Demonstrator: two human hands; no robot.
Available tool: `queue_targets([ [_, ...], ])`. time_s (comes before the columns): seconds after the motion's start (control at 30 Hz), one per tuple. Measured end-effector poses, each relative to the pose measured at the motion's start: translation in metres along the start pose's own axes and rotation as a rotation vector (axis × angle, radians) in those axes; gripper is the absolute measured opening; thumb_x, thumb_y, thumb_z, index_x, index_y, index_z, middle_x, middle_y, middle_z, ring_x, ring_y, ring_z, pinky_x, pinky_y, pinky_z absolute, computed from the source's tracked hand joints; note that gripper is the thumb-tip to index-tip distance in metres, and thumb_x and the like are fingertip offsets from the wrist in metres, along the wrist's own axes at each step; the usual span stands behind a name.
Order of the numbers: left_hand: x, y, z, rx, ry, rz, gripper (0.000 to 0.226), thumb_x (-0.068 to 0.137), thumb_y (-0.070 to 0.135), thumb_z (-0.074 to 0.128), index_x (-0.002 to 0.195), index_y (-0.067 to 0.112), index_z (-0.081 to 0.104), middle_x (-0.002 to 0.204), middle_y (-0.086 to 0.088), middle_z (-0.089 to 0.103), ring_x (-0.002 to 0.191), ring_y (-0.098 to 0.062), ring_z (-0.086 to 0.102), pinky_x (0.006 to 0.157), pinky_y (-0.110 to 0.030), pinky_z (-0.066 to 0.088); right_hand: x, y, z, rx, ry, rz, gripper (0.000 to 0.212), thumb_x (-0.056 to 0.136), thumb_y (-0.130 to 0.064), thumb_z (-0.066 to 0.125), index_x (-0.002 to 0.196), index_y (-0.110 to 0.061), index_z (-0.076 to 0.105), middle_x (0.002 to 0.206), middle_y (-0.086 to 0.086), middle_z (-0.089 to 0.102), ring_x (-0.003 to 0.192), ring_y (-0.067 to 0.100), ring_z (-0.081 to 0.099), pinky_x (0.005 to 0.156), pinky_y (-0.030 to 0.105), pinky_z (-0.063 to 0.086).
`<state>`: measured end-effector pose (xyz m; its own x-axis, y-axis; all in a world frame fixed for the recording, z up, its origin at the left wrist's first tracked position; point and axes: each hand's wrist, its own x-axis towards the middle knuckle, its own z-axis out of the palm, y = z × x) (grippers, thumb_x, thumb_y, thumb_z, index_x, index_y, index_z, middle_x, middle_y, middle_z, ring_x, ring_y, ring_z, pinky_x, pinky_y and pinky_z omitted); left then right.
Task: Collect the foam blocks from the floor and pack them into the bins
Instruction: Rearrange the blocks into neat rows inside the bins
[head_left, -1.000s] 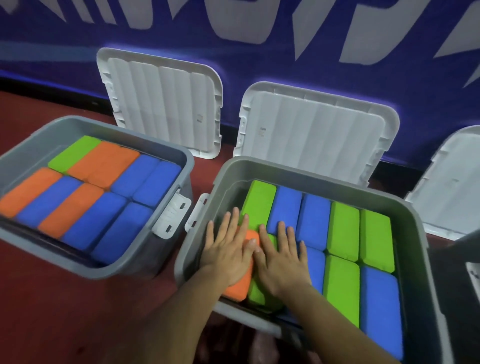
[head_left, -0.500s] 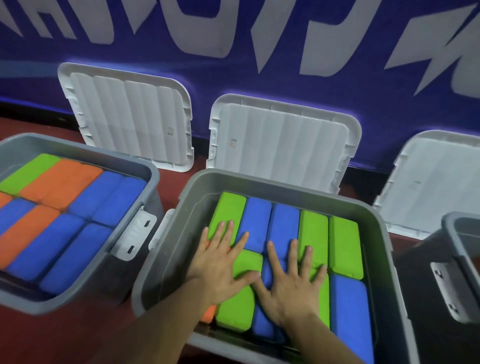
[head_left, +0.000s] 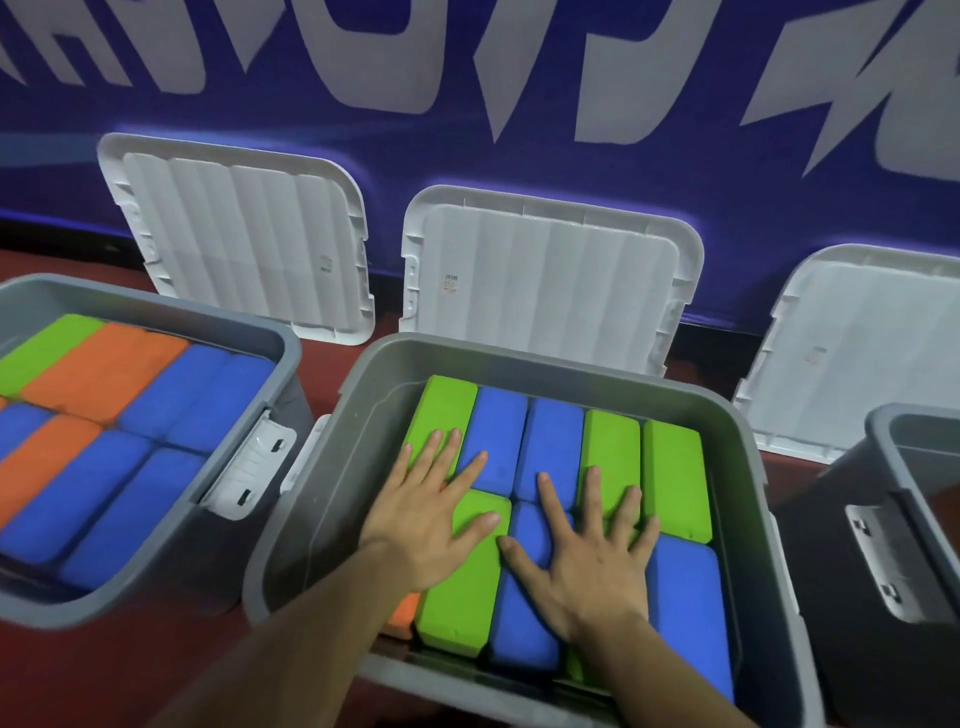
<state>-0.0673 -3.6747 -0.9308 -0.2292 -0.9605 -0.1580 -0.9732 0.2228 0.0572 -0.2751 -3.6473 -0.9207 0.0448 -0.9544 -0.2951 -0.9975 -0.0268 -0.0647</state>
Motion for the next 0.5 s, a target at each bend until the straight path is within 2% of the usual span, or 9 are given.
queue_targets([
  [0.17,-0.004,0.003,0.001,-0.002,0.012,-0.023,0.084,0.083,0.078,-0.015,0.158,0.040,-0.012,0.165,0.002,-0.026,0.149,-0.018,-0.033,0.124,-0.047,-0.009,-0.001,0.022,-0.010,-0.015,-0.009,-0.051,0.083,0.079,-0.096,0.002,0.149,-0.059,-0.021,0.169,0.001,-0.021,0.150,0.050,-0.018,0.113,0.069,-0.019],
  [0.23,-0.003,0.003,0.001,-0.025,0.003,-0.030,0.092,0.079,0.087,-0.012,0.159,0.040,-0.008,0.167,0.001,-0.022,0.149,-0.019,-0.033,0.124,-0.048,-0.011,-0.003,0.040,-0.013,-0.024,0.002,-0.017,0.084,0.076,-0.098,0.001,0.146,-0.062,-0.025,0.169,0.001,-0.020,0.150,0.048,-0.022,0.113,0.071,-0.018],
  [0.33,0.004,0.010,-0.003,-0.042,-0.047,-0.068,0.110,0.069,0.102,0.005,0.160,0.040,0.001,0.168,0.001,-0.018,0.150,-0.020,-0.032,0.123,-0.051,-0.012,-0.005,0.051,-0.010,-0.014,0.011,0.025,0.082,0.077,-0.096,0.001,0.144,-0.061,-0.030,0.167,0.005,-0.025,0.149,0.047,-0.026,0.116,0.069,-0.013],
  [0.4,0.005,0.015,-0.006,-0.006,-0.084,-0.084,0.116,0.065,0.105,0.010,0.160,0.039,-0.003,0.166,0.000,-0.022,0.148,-0.022,-0.035,0.122,-0.053,-0.014,-0.005,0.049,-0.006,-0.035,0.016,0.012,0.084,0.078,-0.095,-0.001,0.147,-0.056,-0.030,0.165,0.008,-0.027,0.149,0.046,-0.027,0.118,0.066,-0.012],
  [0.5,0.003,0.017,-0.005,0.050,-0.085,-0.078,0.115,0.065,0.104,0.005,0.158,0.038,-0.016,0.161,-0.002,-0.035,0.145,-0.024,-0.040,0.121,-0.056,-0.014,-0.007,0.050,-0.003,-0.026,0.047,-0.014,0.089,0.081,-0.092,0.000,0.153,-0.047,-0.025,0.166,0.013,-0.024,0.149,0.045,-0.028,0.121,0.062,-0.009],
])
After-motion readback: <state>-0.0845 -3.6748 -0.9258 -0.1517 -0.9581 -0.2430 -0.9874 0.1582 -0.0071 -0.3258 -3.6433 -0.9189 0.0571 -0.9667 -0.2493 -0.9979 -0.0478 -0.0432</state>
